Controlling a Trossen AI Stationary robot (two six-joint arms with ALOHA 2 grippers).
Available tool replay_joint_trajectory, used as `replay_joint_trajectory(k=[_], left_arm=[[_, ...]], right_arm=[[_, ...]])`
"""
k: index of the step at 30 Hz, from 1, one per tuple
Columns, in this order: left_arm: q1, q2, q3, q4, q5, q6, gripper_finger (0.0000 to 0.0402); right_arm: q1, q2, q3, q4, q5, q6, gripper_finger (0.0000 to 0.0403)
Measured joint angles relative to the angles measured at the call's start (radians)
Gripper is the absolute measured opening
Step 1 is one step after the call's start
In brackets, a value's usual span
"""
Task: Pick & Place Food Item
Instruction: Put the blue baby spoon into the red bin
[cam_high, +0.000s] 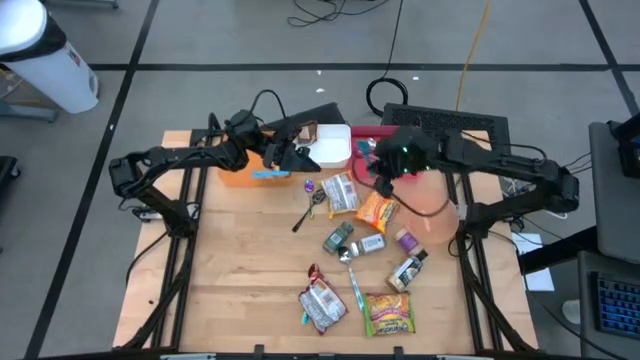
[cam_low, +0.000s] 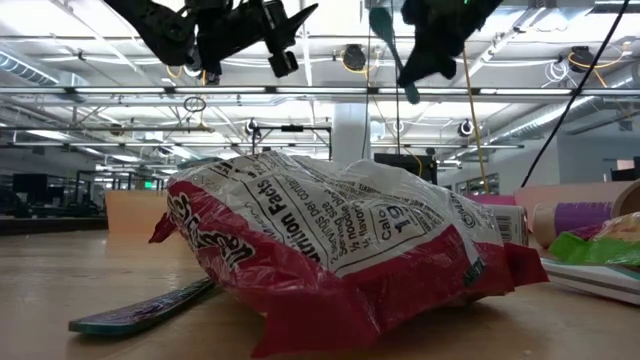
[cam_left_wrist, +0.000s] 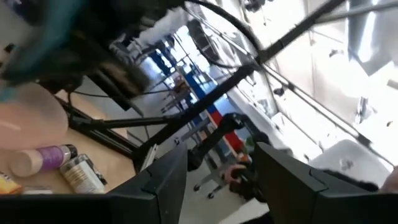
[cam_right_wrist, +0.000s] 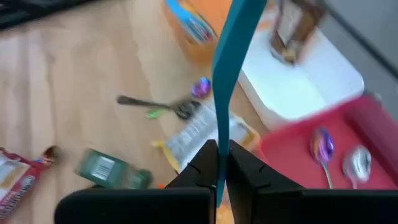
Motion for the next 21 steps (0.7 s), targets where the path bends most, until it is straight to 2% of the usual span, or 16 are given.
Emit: replay_joint_trajectory(k=[5, 9, 13, 18, 21], left_arm=[[-0.035, -0.013, 0.0, -0.005, 0.034, 0.047, 0.0195], [-0.07, -0.016, 0.0, -0.013, 0.023, 0.106, 0.0195], [-0.083, -0.016, 0.0, -0.139, -0.103, 0.239, 0.0195], [-0.066, -0.015, 0.0, -0.361, -0.249, 0.436, 0.0195], [-0.049, -0.014, 0.0, -0.466, -0.33, 0.533, 0.0195]], right_arm=[[-0.122, 0.05, 0.0, -0.054, -0.102, -0.008, 0.0003], [-0.191, 0.087, 0.0, -0.062, -0.169, -0.002, 0.0003], [-0.203, 0.117, 0.0, -0.013, -0.262, -0.004, 0.0003], [-0.172, 0.136, 0.0, 0.078, -0.439, -0.005, 0.0003], [-0.15, 0.134, 0.0, 0.112, -0.508, -0.012, 0.0003]])
